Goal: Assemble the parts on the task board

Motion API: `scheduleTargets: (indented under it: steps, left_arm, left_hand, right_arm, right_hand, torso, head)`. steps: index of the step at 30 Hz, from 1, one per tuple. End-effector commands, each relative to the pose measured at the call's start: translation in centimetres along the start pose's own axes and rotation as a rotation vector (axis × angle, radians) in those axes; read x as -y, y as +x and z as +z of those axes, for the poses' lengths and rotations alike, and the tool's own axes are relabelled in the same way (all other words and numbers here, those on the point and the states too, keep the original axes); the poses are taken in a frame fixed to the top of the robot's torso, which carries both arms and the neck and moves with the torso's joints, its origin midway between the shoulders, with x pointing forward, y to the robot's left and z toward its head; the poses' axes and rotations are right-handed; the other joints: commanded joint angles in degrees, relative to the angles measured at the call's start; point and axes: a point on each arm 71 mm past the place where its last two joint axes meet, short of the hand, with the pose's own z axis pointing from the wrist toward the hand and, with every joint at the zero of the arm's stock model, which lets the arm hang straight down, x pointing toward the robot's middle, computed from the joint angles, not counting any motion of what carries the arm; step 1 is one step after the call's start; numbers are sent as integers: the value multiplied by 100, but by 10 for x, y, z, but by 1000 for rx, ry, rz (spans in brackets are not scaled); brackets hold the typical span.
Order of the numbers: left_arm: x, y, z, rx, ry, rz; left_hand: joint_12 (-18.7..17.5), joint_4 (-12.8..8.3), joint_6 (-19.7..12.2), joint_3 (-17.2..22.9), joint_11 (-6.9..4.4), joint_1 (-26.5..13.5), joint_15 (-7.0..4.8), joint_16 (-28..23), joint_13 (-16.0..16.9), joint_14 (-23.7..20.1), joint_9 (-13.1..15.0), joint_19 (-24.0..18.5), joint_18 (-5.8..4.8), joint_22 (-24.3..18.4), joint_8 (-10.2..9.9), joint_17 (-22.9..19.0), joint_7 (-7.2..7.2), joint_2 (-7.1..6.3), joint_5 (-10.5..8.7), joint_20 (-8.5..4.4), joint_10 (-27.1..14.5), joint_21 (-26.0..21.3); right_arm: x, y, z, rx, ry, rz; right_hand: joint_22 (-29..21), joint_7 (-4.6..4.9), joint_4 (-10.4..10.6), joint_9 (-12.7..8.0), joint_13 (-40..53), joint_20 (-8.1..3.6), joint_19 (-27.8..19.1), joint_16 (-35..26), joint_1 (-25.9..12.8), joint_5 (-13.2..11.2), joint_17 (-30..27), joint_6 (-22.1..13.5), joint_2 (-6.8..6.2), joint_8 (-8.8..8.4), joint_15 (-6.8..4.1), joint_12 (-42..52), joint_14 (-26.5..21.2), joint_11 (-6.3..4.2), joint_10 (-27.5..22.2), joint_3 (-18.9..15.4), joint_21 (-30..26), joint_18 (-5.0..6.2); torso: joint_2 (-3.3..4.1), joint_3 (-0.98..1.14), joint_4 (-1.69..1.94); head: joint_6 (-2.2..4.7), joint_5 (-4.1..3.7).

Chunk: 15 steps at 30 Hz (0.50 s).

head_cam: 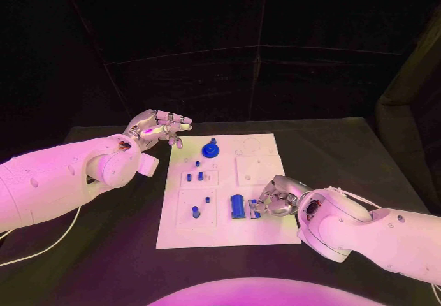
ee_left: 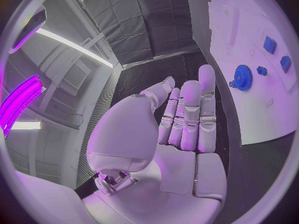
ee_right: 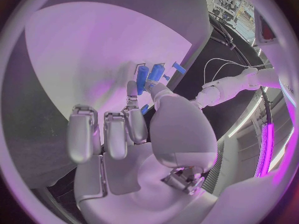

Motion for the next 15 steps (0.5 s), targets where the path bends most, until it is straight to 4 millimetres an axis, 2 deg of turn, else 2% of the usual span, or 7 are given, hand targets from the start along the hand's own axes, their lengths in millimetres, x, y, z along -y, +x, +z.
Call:
scheduleTargets:
  steps: [1,15]
  left_arm:
    - [1,1,0,-11,3,-7]
    - [1,1,0,-11,2,-7]
  left_hand:
    - [28,0,-21,25,-6,10,14,-32,-8,-36,-5,-36,76,-5,26,-8,0,3,14,-10,-50,-17]
    - [28,0,-21,25,-6,10,14,-32,-8,-36,-5,-36,76,-5,26,-8,0,3,14,-10,-50,-17]
  right_arm:
    - [1,2,1,-30,19,-32]
    - [0,3,7,-26,21,-48]
  right_hand:
    - [395,-24,-22,8,518,-46,201,30,32,15,781,-11,-2,28,-35,15,449,-38,108,0,36,-105]
    - [393,-17,13,42,522,-50,201,30,-43,-127,784,-27,-15,51,-31,7,449,-32,110,-39,33,-106]
  torso:
    - [2,-1,3]
    - [4,5,0]
  head:
    - [1,4]
    - [-7,18]
